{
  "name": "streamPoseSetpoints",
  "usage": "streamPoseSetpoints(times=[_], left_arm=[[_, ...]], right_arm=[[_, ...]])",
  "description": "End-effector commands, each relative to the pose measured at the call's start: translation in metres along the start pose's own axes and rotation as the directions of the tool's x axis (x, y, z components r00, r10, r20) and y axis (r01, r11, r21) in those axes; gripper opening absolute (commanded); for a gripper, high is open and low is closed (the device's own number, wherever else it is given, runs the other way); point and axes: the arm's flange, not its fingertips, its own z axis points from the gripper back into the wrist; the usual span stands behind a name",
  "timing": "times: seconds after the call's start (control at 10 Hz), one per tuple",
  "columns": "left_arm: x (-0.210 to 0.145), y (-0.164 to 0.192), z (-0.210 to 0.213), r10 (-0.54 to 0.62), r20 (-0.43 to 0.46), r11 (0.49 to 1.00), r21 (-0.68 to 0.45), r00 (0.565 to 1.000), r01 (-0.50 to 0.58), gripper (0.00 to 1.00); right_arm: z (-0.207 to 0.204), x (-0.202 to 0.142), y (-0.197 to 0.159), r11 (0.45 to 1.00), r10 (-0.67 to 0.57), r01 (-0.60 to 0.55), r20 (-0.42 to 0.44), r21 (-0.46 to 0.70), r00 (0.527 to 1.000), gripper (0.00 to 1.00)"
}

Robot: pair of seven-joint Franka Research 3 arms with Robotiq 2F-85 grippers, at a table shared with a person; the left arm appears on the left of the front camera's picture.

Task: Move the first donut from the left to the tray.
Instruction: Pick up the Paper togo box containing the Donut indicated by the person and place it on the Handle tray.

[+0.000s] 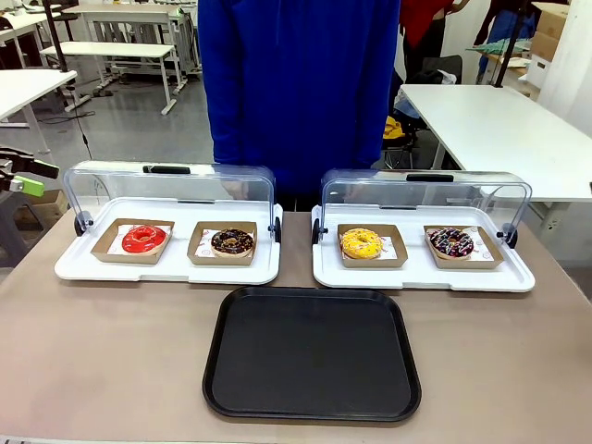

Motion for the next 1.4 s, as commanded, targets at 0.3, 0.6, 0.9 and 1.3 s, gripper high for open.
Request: streamPoseSetpoints(times=[0.3, 0.6, 0.9, 1.3], left_arm=[[0.0005, -0.0023, -0.0004, -0.004, 0.012, 1.000, -0.003, 1.000, 0.004, 1.00], [0.0005, -0.0023, -0.0004, -0.004, 0.012, 1.000, -0.003, 1.000, 0.004, 1.00], [0.0005, -0.0023, -0.0004, -0.004, 0.012, 1.000, -0.003, 1.000, 0.004, 1.00], [0.0005, -0.0023, -0.0004, -0.004, 0.012, 1.000, -0.003, 1.000, 0.004, 1.00]], right_arm=[[-0.0004, 0.0029, -0.0038, 1.000, 0.023, -0.023, 0.030, -0.004, 0.999, 1.00], [-0.0004, 0.0029, -0.0038, 1.000, 0.023, -0.023, 0.030, -0.004, 0.999, 1.00], [-0.0004, 0.0029, -0.0038, 1.000, 0.023, -0.023, 0.030, -0.004, 0.999, 1.00], [-0.0004, 0.0029, -0.0038, 1.000, 0.023, -0.023, 0.030, -0.004, 0.999, 1.00]])
